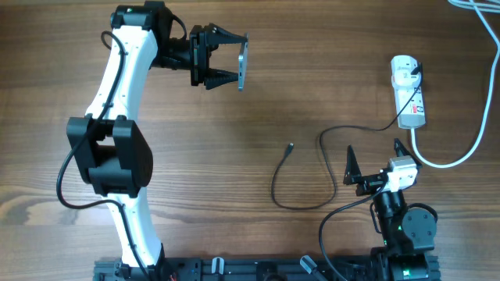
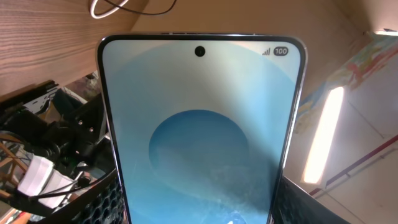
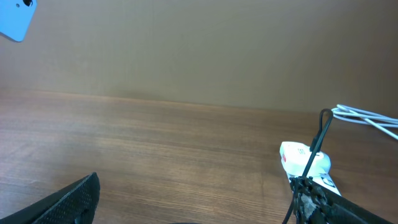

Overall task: Plug charger to phone and switch on socket
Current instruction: 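Swing the right gripper toward the phone held by the left gripper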

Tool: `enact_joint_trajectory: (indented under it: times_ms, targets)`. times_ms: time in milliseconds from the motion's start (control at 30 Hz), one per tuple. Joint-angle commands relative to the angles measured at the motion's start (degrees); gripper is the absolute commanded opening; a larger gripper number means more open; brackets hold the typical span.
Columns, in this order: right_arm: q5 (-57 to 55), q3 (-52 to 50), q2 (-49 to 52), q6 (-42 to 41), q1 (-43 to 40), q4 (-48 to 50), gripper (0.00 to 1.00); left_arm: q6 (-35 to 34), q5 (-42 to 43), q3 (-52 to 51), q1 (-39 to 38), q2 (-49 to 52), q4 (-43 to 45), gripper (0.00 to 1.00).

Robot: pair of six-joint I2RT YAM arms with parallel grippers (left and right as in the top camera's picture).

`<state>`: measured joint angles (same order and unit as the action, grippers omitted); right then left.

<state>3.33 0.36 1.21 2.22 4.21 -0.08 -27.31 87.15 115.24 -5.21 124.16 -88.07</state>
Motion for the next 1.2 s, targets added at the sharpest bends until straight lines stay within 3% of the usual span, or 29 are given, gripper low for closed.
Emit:
enact_joint_trajectory:
  times_ms: [0, 267, 333, 400, 433, 467, 500, 567, 633, 700, 733, 833, 967, 1067, 1167]
  targets:
    - [-0.5, -0.09, -0.42, -0.74, 0.11, 0.15, 1.0, 0.11, 3.19, 0.07, 0.28, -2.4, -0.11, 0.63]
    - [-0.52, -0.09, -0.42, -0.74, 0.11, 0.15, 1.0, 0.09, 3.19, 0.07, 0.24, -2.4, -0.09, 0.63]
    - [1.36, -0.09, -0.42, -4.46, 0.13, 0.72, 1.0, 0.11, 3.02, 0.07, 0.22, -2.4, -0.09, 0.63]
    - [10.82, -0.09, -0.42, -21.68, 0.13, 1.31, 1.0, 0.11, 3.02, 0.07, 0.22, -2.4, -0.09, 0.63]
    - [15.41, -0.07, -0.42, -34.56, 0.13, 1.55, 1.0, 0.11, 3.02, 0.07, 0.22, -2.4, -0.09, 0.63]
    - [20.55, -0.09, -0.42, -55.36, 0.13, 1.73, 1.0, 0.09, 3.02, 0.07, 0.22, -2.4, -0.09, 0.63]
    - [24.02, -0.07, -0.04, -65.07, 0.13, 1.95, 1.0, 0.09, 3.04, 0.07, 0.22, -2.4, -0.09, 0.63]
    - [25.97, -0.07, 0.57, -77.22, 0.13, 2.19, 1.0, 0.09, 3.04, 0.07, 0.22, -2.4, -0.09, 0.63]
    - [28.63, -0.07, 0.57, -83.49, 0.13, 6.1, 1.0, 0.09, 3.04, 0.07, 0.2, -2.4, -0.09, 0.63]
    - [31.47, 0.37, 0.57, -83.17, 0.11, 23.17, 1.0, 0.09, 3.04, 0.07, 0.2, -2.4, -0.09, 0.63]
    - [31.47, 1.33, 0.57, -83.14, 0.11, 25.75, 1.0, 0.09, 3.04, 0.07, 0.2, -2.4, -0.09, 0.63]
    - [31.08, 12.81, 3.43, -75.17, 0.11, 18.75, 1.0, 0.09, 3.02, 0.07, 0.2, -2.4, -0.09, 0.63]
    - [31.95, 41.64, 22.08, -45.29, 0.11, -12.2, 1.0, 0.04, 3.08, 0.07, 0.2, -2.4, -0.13, 0.62]
    - [31.23, 67.38, 44.04, -23.37, 0.13, -43.15, 1.0, 0.09, 3.04, 0.07, 0.2, -2.4, -0.11, 0.62]
    - [30.12, 90.38, 63.95, -16.17, 0.13, -68.28, 1.0, 0.09, 3.02, 0.07, 0.2, -2.4, -0.09, 0.63]
